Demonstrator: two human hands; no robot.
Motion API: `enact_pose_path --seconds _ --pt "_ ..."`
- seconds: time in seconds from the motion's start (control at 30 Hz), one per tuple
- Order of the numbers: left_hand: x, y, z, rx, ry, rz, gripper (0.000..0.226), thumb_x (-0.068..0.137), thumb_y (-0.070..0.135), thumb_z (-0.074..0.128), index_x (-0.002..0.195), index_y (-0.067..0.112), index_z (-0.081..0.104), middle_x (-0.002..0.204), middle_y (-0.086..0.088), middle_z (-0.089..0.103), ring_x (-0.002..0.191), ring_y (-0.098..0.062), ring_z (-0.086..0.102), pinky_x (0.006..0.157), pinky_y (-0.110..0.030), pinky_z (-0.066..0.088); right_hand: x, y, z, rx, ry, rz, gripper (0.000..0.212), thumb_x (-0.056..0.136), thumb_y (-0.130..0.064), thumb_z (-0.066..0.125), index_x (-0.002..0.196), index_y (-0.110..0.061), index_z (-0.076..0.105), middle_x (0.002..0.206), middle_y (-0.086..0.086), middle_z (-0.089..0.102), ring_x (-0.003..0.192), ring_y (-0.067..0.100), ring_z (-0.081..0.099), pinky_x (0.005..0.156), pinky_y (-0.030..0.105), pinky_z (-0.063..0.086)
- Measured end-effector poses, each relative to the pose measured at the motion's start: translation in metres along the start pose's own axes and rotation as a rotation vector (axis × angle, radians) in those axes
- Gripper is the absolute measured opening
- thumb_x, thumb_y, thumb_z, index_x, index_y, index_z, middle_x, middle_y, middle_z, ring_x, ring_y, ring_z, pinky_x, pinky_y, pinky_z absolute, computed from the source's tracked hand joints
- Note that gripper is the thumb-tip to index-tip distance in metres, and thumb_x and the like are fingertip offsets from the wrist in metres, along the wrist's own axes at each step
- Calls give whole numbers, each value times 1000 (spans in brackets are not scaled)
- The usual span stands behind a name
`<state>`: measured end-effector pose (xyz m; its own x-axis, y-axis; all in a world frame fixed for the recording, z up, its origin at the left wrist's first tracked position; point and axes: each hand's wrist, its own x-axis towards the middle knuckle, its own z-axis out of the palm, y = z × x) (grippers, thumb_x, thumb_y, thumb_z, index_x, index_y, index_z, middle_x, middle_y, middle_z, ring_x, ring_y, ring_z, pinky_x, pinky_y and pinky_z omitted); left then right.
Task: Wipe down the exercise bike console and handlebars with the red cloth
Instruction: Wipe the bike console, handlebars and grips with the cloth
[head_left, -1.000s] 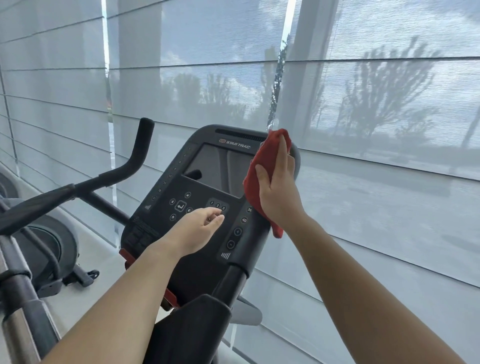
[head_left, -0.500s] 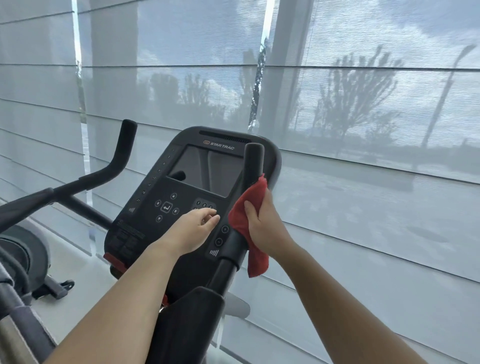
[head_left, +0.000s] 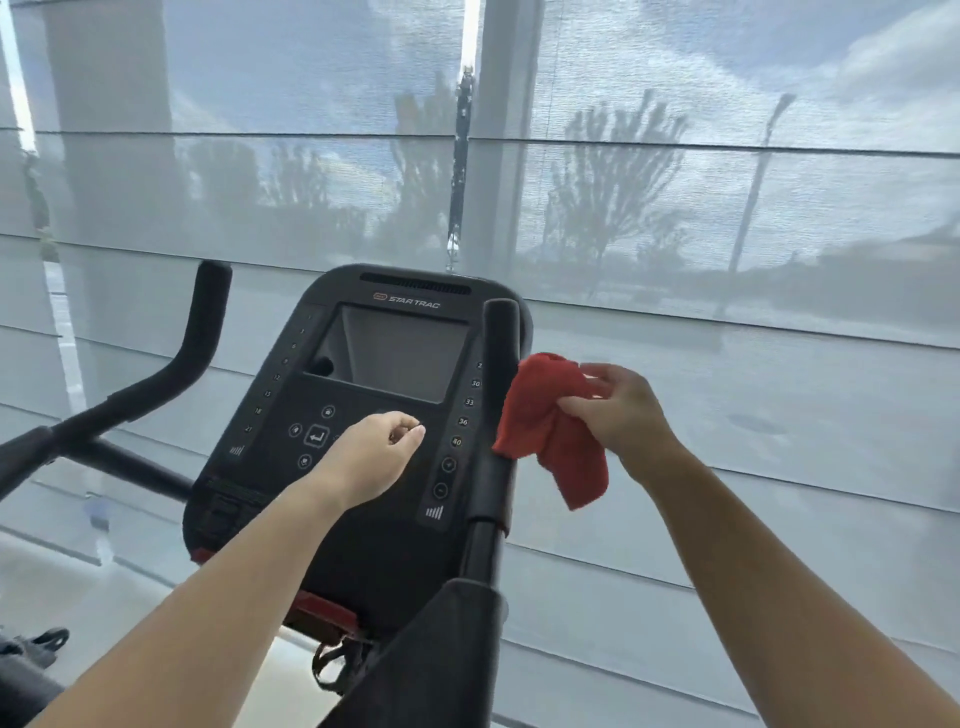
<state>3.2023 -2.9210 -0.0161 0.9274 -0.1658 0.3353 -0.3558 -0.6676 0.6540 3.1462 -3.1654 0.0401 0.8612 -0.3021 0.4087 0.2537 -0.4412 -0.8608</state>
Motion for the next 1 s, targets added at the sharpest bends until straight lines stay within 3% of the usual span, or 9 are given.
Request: enact_pose_path --seconds 0.13,0.23,0.33,0.4,0.43,0.5,0.57,0.63,1.0 --pt "3 -7 -6 -41 -24 66 31 95 37 44 120 25 58 112 8 61 102 -9 55 82 -22 37 -7 -19 1 49 135 -108 20 71 -14 76 75 -33 72 77 -12 73 73 7 70 75 29 55" --pt "4 -7 -4 -112 -15 101 31 96 35 44 120 23 58 114 8 61 101 -9 55 84 -22 37 -21 -23 21 1 136 -168 23 71 -21 78 73 -42 71 93 -13 71 89 7 68 87 31 52" --pt "2 -5 4 -196 1 131 29 96 33 45 119 22 59 112 7 60 100 -8 55 85 -21 36 -37 -9 49 -150 27 -226 28 80 -18 71 102 -35 70 119 -14 63 110 6 59 100 20 41" --pt "-2 -6 12 -223 1 152 29 95 32 46 119 20 59 113 5 60 100 -8 55 86 -20 36 -47 3 60 -244 44 -214 37 83 -20 66 118 -31 64 130 -19 55 112 0 54 90 2 34" --pt "-4 -8 14 -220 -1 159 29 96 32 46 119 20 59 113 5 60 99 -9 55 86 -20 37 -52 6 62 -271 55 -199 38 84 -20 65 121 -30 62 133 -20 53 112 -2 53 87 1 34" --pt "-5 -13 15 -169 -7 171 30 96 31 45 120 18 58 113 3 60 100 -11 55 89 -23 40 -61 12 62 -309 45 -161 33 86 -19 62 117 -30 64 126 -17 59 105 1 57 88 12 39" --pt "-6 -19 14 -109 -10 180 32 96 31 45 122 18 57 115 1 59 104 -14 55 95 -29 41 -71 17 60 -315 37 -107 16 87 -20 60 97 -29 70 95 -13 71 83 5 62 78 23 45" --pt "-7 -24 14 -93 -26 177 32 95 32 45 121 19 57 117 0 59 106 -15 55 97 -32 42 -78 21 54 -288 44 -27 12 88 -22 58 86 -22 69 80 -5 72 79 14 65 76 31 50" --pt "-20 -22 19 -122 -133 198 28 96 32 46 118 21 59 112 4 61 98 -11 56 90 -24 40 -64 34 21 -154 247 77 16 90 -19 54 86 -13 68 85 6 71 81 21 63 81 39 50"
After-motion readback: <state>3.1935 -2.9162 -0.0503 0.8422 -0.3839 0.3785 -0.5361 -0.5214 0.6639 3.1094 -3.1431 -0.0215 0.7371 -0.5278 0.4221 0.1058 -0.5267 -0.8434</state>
